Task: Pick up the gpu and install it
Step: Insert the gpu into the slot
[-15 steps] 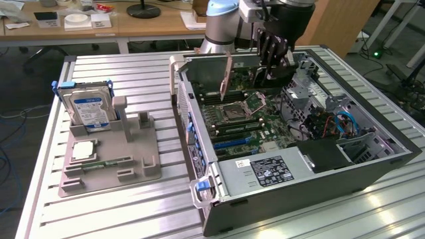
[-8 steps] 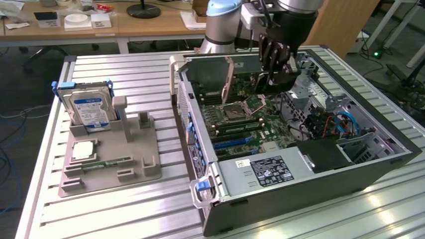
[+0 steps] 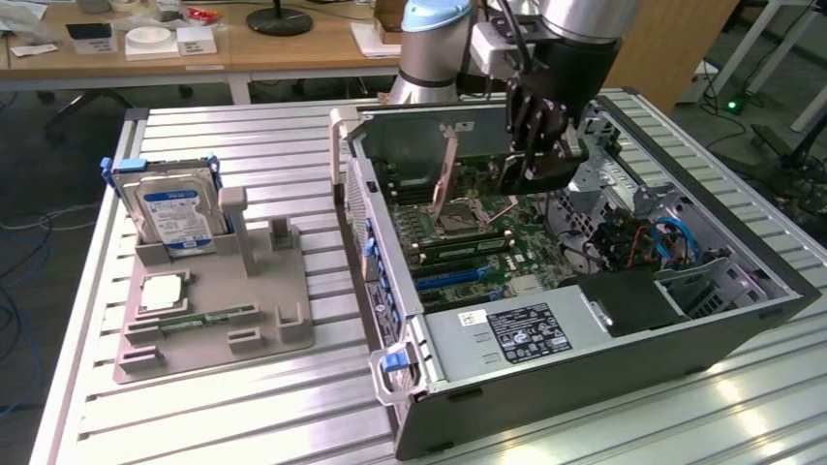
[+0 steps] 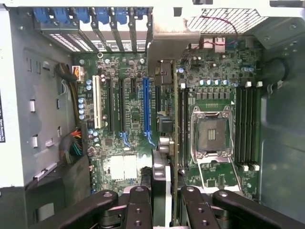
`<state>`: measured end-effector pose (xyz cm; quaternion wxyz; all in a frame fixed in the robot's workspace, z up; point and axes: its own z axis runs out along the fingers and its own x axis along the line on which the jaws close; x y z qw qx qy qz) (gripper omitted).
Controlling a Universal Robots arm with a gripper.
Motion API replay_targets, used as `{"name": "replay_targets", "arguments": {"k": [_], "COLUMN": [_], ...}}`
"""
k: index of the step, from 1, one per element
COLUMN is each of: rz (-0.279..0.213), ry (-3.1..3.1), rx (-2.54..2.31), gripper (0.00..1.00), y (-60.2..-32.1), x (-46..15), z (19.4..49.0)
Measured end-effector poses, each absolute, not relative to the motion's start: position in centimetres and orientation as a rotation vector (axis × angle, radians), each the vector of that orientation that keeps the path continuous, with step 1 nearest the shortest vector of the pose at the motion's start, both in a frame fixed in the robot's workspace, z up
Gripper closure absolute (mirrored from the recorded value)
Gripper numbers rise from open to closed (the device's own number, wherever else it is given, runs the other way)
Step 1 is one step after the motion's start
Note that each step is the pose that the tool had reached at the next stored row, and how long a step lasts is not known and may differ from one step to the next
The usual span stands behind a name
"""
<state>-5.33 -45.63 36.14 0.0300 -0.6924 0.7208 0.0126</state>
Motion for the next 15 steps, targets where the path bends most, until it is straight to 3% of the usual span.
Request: {"name": "replay_targets", "arguments": {"k": [15], "rz": [0.054], "ry": [2.209], "rx": [-2.162], "gripper": [0.72], "y": [-45.6], "x": [-5.6], "z": [34.4]}}
